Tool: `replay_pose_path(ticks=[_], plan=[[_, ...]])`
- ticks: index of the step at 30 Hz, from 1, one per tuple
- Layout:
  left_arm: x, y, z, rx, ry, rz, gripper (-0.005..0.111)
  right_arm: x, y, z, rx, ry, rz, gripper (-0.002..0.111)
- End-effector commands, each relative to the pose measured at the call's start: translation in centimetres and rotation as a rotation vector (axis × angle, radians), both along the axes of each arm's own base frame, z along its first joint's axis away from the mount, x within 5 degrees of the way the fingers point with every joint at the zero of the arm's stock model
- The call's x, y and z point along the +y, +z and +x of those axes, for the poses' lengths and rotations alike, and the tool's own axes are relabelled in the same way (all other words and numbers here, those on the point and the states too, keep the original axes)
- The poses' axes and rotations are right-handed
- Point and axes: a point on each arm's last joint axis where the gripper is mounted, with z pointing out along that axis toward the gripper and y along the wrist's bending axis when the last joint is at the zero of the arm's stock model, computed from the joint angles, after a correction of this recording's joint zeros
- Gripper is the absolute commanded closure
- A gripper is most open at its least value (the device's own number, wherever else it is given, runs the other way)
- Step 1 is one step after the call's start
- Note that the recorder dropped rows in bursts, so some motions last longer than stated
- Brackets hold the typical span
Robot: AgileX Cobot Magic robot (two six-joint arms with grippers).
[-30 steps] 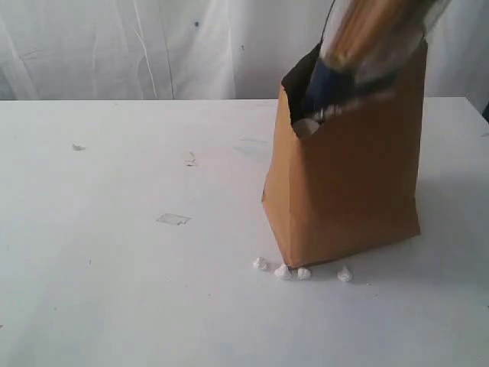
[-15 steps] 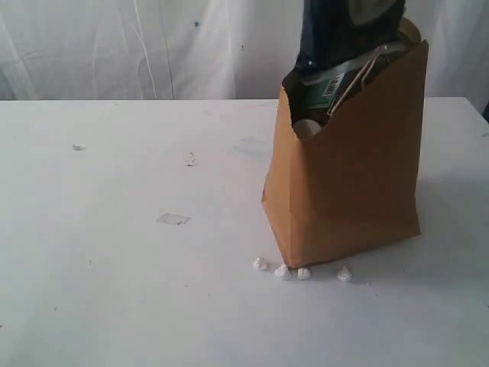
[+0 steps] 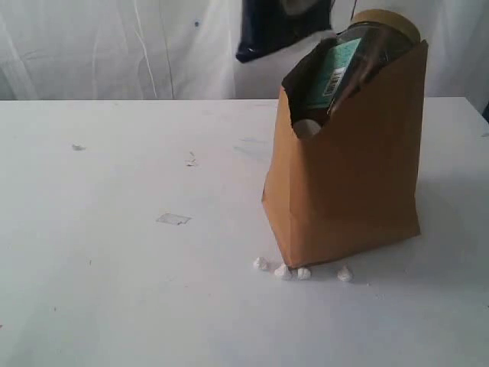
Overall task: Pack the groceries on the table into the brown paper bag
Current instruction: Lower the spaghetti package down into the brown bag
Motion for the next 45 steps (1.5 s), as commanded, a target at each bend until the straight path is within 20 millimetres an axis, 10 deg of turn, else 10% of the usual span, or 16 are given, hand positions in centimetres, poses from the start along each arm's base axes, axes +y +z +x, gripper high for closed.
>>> replay_pose_path(ticks=[1,16,37,45], plan=[[0.0,0.0,0.0,-0.007,0.005,-0.006,0.107,-0.3,1.1,-0.1,-0.038,0.002,0.016,0.108],[0.0,0.0,0.0,-0.007,0.005,-0.006,0.107,-1.4,-1.9,5.8,0.064,-0.271,-0.117,0.108],[0.0,0.0,0.0,-0.007,0.005,-0.006,0.107,-2.1,-5.3,8.0,0.371,-0.387,-0.067,0.108],[0.0,0.0,0.0,-0.007,0.005,-0.006,0.107,-0.9,-4.5,7.5,0.201,-0.274,-0.184,0.108]])
